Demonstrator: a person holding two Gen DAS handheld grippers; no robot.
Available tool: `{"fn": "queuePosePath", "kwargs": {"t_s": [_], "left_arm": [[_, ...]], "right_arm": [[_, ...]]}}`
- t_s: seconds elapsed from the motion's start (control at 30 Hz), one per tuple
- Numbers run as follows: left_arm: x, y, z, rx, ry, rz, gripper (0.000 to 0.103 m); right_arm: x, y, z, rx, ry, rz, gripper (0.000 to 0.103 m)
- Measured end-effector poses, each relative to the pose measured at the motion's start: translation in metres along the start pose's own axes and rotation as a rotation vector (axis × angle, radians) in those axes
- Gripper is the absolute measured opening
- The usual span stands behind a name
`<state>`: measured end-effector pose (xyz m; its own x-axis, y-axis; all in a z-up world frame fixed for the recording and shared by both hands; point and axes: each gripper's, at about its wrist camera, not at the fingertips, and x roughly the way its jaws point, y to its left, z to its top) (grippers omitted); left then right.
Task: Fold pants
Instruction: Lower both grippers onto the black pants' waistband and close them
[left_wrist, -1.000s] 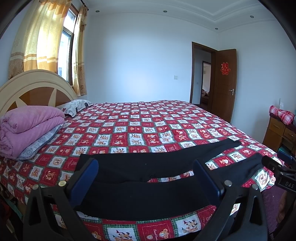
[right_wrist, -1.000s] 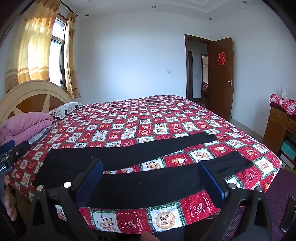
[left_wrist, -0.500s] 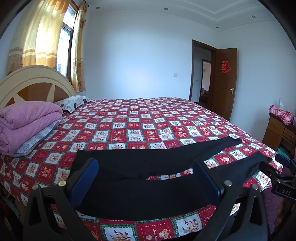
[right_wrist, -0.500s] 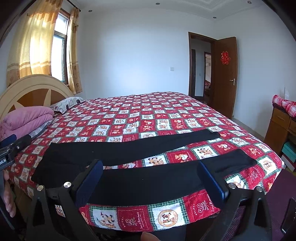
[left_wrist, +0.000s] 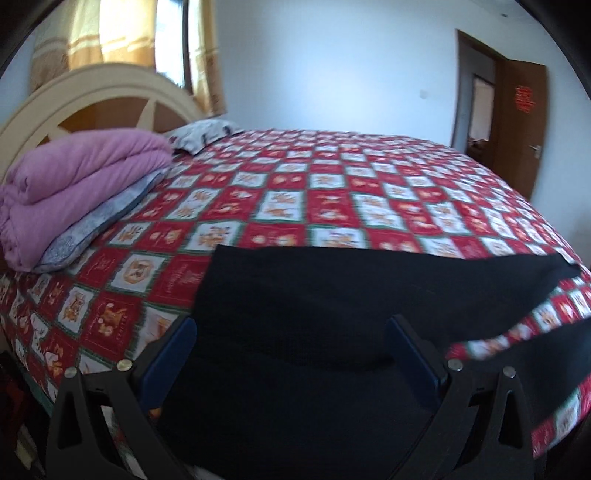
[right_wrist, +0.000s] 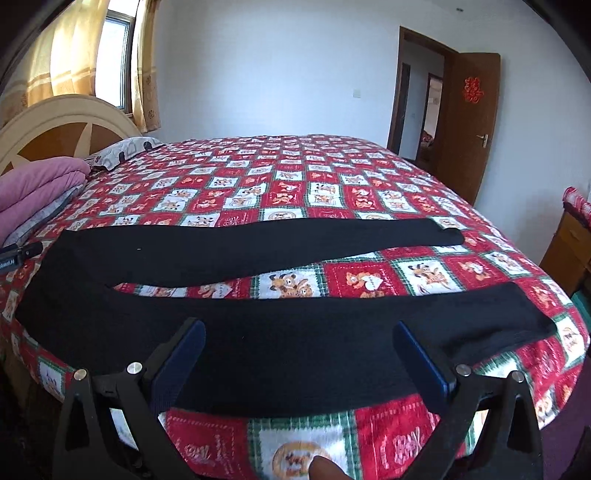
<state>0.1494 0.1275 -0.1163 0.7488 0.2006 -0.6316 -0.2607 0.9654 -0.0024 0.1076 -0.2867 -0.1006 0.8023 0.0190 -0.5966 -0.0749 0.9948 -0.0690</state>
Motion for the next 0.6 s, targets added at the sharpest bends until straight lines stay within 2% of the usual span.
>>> {"fn": "queuePosePath", "kwargs": {"t_s": [0.17,0.23,0.3,0.4,0.57,0.6], "left_arm": [[0.06,0.037,0.036,-0.002,0.073,0.045,0.103],[0.087,0.047,0.046,-0.008,0.133,0.005,0.103],[0.117,0.053,0.052,-0.021,0.195,-0.002,0.1],[0.148,0.056,0.054,-0.039,0.274,-0.042,0.085],[0.174,0.052,0.051,-0.043,0.344,-0.11,0.067],[0.177,0.05,0.049,-0.033,0.356,-0.09,0.06]], "right_arm": [[0.031,-0.016,0.022,0.016,0.01,0.004,0.102],[0.039,-0.02,0.03,0.01,0.005,0.008,0.102],[0.05,-0.027,0.039,0.009,0.014,0.029,0.102],[0.061,-0.05,0.054,0.05,0.026,0.042,0.102],[0.082,-0.111,0.091,0.119,0.036,-0.011,0.102],[0.088,-0.123,0.098,0.125,0.045,-0.025,0.102]]}}
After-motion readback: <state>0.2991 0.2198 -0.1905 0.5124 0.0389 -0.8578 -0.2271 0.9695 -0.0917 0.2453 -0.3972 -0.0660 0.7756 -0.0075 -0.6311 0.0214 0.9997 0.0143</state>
